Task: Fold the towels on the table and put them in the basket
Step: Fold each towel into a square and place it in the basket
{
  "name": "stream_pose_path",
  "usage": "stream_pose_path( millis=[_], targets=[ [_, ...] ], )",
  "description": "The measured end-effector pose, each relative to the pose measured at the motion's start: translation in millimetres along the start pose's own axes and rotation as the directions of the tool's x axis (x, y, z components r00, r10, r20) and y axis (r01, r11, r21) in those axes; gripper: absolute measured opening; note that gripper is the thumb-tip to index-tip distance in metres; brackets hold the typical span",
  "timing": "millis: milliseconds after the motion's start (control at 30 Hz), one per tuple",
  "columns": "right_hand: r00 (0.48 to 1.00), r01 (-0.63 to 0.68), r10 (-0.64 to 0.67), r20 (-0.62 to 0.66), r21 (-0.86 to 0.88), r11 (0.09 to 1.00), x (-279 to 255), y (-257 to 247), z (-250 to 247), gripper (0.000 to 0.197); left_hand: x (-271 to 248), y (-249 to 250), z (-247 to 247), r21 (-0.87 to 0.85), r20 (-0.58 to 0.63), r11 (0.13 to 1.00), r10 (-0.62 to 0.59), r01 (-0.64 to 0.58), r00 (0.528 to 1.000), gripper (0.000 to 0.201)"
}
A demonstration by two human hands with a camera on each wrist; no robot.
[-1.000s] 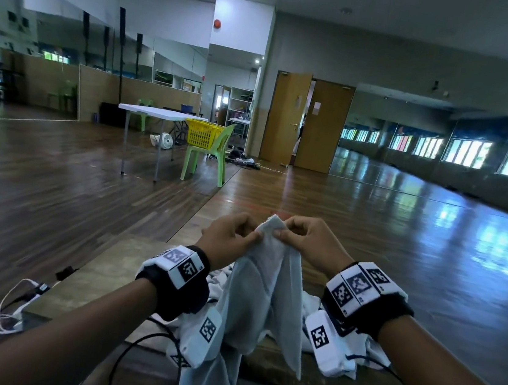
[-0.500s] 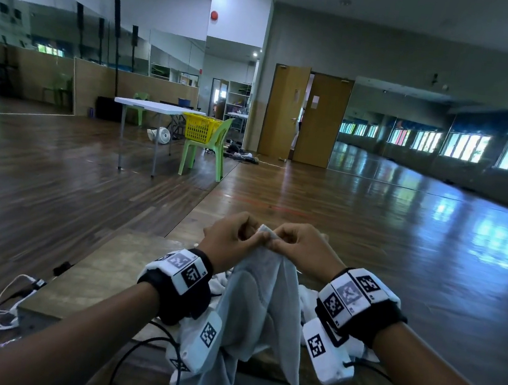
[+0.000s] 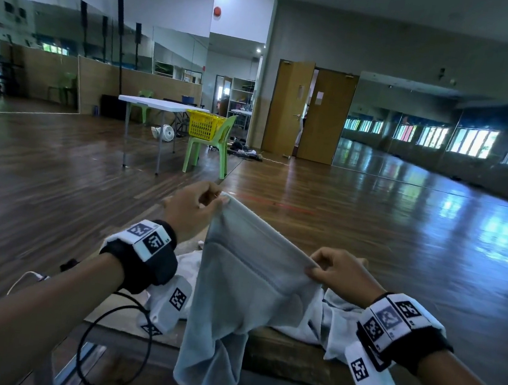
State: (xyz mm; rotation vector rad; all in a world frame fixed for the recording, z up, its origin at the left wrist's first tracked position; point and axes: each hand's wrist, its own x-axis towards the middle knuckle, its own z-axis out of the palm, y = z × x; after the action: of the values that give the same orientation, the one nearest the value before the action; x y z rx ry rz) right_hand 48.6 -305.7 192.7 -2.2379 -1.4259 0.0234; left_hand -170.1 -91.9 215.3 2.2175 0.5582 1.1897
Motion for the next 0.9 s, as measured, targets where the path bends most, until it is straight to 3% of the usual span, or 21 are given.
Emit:
stream_pose_path(
  millis=[133, 267, 367, 533, 700, 900],
  targets=[
    [0.999, -0.013, 0.008, -0.034, -0.147, 0.989, -2.9, 12.8, -20.4, 0.005, 6.2, -3.8, -23.5, -0.007, -0.066, 1.000, -0.021, 0.021, 0.998, 0.013],
    [0.997, 0.021, -0.044, -0.070, -0.303, 0.953, 2.6, 1.4, -57.7, 0.011, 13.3, -0.5, -48.0, 0.024, 0.005, 0.999, -0.028, 0.028, 1.000, 0.011],
    [0.979, 0.075, -0.130, -0.156, -0.317, 0.945, 10.2, -18.4, -100.0, 0.010, 31.8, 10.6, -71.9, 0.106, 0.020, 0.994, 0.004, -0.006, 1.000, 0.013],
    [0.900, 0.114, -0.275, -0.338, -0.427, 0.897, 24.8, -56.7, -168.9, 0.007, 67.1, 53.5, -114.4, 0.191, -0.011, 0.976, 0.106, -0.102, 0.994, 0.016],
    [0.828, 0.097, -0.354, -0.435, -0.511, 0.854, 25.7, -88.8, -215.9, 0.007, 84.7, 98.9, -151.6, 0.241, -0.032, 0.946, 0.233, -0.219, 0.972, 0.010],
    [0.749, 0.085, -0.397, -0.530, -0.517, 0.852, 14.5, -113.6, -265.0, 0.006, 95.5, 146.7, -191.4, 0.261, -0.095, 0.938, 0.260, -0.228, 0.961, 0.012]
  ],
)
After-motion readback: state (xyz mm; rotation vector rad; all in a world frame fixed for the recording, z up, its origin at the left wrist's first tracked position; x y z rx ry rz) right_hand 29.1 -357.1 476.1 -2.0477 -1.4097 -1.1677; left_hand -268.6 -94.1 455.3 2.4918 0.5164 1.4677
